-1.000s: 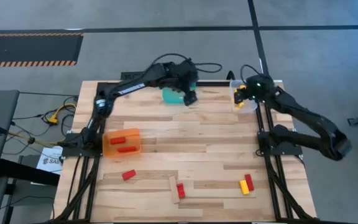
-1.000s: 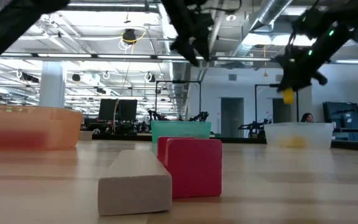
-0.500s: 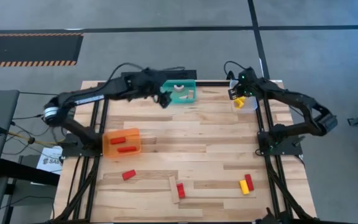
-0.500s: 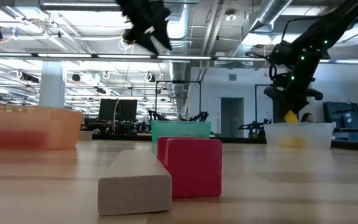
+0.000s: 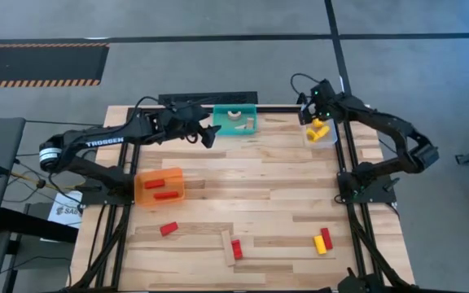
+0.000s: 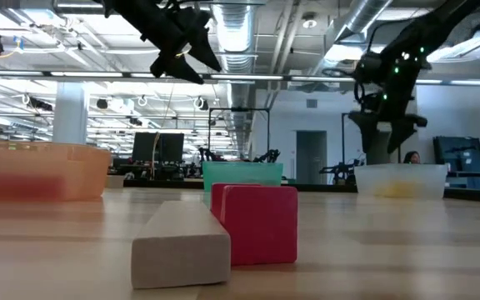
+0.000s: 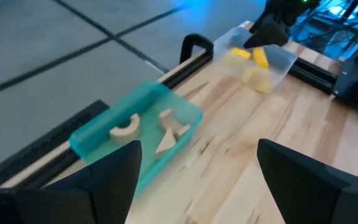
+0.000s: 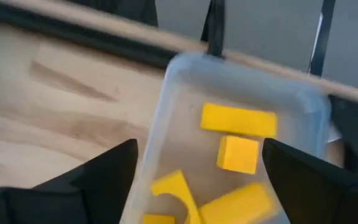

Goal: Sort & place blocks by color
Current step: Put the yellow block into the transparent white bin

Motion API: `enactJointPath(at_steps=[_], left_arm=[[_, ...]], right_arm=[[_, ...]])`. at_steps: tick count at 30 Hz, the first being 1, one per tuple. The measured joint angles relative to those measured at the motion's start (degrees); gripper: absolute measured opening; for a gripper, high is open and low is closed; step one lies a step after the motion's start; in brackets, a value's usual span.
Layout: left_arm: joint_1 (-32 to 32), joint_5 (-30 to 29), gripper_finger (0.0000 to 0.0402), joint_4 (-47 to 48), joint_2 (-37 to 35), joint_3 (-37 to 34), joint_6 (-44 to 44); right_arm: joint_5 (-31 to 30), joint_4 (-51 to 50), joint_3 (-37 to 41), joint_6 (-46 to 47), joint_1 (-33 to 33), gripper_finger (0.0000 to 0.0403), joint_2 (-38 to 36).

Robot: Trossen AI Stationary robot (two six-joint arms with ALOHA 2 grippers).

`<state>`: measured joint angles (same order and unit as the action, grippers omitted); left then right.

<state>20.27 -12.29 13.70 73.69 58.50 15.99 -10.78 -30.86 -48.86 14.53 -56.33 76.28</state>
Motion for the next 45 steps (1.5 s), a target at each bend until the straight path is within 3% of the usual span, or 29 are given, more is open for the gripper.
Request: enactJointPath(at_steps=[5, 10, 16, 21, 28, 32, 38, 45], left_arm=[[0.0, 0.53, 0.0307, -2.98, 0.34, 0.0, -2.53], [0.04, 2.3, 0.0307, -4.7, 0.39, 0.0, -5.8], [0.02, 3.59, 0.0307, -5.49, 0.41, 0.0, -9.99], [0.04, 5.67, 0.0307, -6.7, 0.41, 0.0, -12.5], [0.02, 9.79, 0.0307, -6.96, 0.44, 0.0, -13.6], [0.02, 11.28, 0.0307, -6.98, 0.44, 0.0, -15.03], [0.02, 12.99, 0.0307, -6.74, 0.44, 0.0, -16.84], [0.24, 13.65, 0.0306, -6.94, 0.44, 0.0, -17.5]], right_arm=[[0.18, -7.5, -5.66, 2.0, 2.66, 0.0369, -4.35], [4.07, -13.77, -7.24, 7.07, 11.65, 0.0344, -11.49], [6.54, -22.74, -7.24, 17.53, 30.67, 0.032, -17.04], [6.46, -27.92, -7.21, 34.48, 50.23, 0.0317, -17.71], [7.32, -32.4, -7.16, 67.95, 74.35, 0.0317, -11.36], [14.27, -31.23, -7.17, 82.73, 82.61, 0.0317, -5.32], [27.19, -24.8, -7.15, 94.94, 92.69, 0.0317, 4.4], [29.13, -18.66, -7.15, 100.54, 97.38, 0.0317, 12.14]])
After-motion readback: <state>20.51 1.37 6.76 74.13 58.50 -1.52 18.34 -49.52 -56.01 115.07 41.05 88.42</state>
